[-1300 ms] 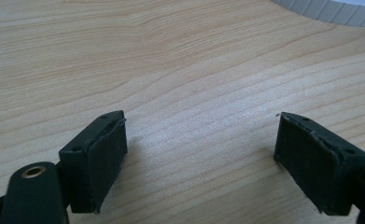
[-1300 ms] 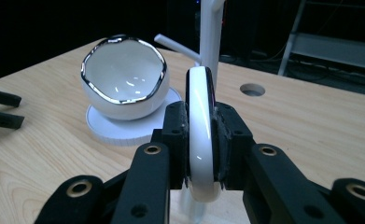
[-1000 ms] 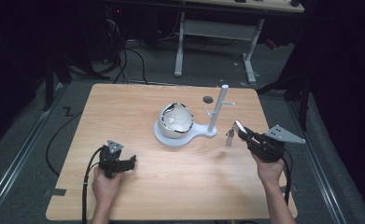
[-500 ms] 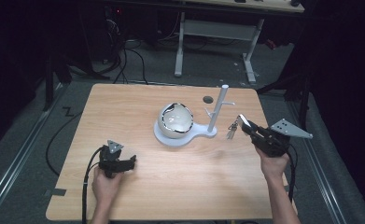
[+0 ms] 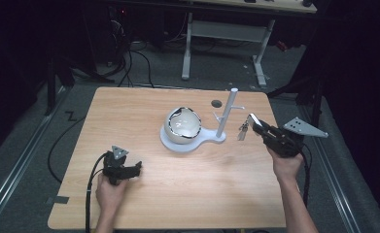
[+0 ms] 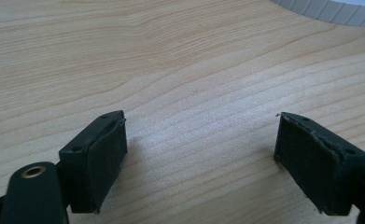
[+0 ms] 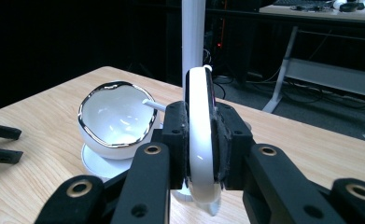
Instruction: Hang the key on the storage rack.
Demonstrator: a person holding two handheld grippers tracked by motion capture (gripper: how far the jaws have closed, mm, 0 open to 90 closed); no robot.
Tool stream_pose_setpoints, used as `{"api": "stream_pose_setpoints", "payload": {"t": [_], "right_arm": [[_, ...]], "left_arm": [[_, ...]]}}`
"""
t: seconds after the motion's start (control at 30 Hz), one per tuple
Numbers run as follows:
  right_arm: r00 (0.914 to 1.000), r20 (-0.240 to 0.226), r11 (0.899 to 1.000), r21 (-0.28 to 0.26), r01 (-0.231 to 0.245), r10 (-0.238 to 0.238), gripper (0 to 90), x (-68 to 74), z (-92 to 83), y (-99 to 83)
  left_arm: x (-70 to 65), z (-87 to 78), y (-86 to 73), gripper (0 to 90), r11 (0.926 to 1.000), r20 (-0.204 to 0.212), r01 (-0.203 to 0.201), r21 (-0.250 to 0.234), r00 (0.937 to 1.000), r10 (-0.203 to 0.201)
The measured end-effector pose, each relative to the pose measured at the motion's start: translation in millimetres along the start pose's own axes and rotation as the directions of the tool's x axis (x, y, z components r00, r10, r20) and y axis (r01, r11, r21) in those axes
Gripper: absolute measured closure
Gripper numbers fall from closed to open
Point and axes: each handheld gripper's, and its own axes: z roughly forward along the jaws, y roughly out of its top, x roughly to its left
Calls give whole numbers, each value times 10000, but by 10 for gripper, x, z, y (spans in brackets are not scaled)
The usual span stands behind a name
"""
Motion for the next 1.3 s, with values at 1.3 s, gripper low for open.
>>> {"api": "stream_pose_setpoints", "payload": {"t": [1.3], "right_arm": [[9987, -386, 9993, 198, -332, 340, 763, -126, 254, 338]], "left_arm": [[0, 0, 0, 174, 10000, 2, -1, -1, 10000, 1]]}}
